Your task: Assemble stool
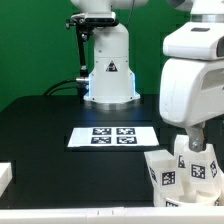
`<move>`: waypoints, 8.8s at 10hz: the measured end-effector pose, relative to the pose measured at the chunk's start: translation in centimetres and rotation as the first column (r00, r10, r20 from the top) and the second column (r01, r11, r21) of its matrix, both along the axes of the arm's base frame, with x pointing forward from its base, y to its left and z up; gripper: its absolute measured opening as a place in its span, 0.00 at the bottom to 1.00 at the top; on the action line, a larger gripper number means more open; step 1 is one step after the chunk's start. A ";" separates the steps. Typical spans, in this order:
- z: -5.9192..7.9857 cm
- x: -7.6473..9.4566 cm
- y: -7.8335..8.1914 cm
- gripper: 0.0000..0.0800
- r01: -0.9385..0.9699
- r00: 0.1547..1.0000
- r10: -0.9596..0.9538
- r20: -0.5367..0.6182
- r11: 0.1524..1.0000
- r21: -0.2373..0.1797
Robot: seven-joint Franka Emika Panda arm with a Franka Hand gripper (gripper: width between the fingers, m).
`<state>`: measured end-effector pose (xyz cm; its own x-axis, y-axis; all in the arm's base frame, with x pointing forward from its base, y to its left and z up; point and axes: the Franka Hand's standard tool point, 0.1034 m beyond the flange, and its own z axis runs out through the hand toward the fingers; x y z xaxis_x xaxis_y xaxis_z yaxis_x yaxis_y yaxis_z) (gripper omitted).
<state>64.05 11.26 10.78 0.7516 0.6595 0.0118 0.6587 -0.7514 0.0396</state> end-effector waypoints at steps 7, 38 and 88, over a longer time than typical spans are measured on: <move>-2.4 -0.2 -0.1 0.81 0.067 0.998 -0.067 0.004 0.998 -0.004; -4.6 -2.0 -1.9 0.45 -0.239 0.971 0.235 -0.049 0.968 -0.082; -5.0 1.1 -1.7 0.73 0.344 -0.930 -0.321 -0.181 -0.932 -0.112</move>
Offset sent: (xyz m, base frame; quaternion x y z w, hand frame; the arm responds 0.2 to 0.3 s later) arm -0.0003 0.0057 -0.0190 0.0140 0.0150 0.0072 0.9998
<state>65.11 9.57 5.79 -0.4736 -0.8582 -0.1982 -0.8759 0.4824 0.0041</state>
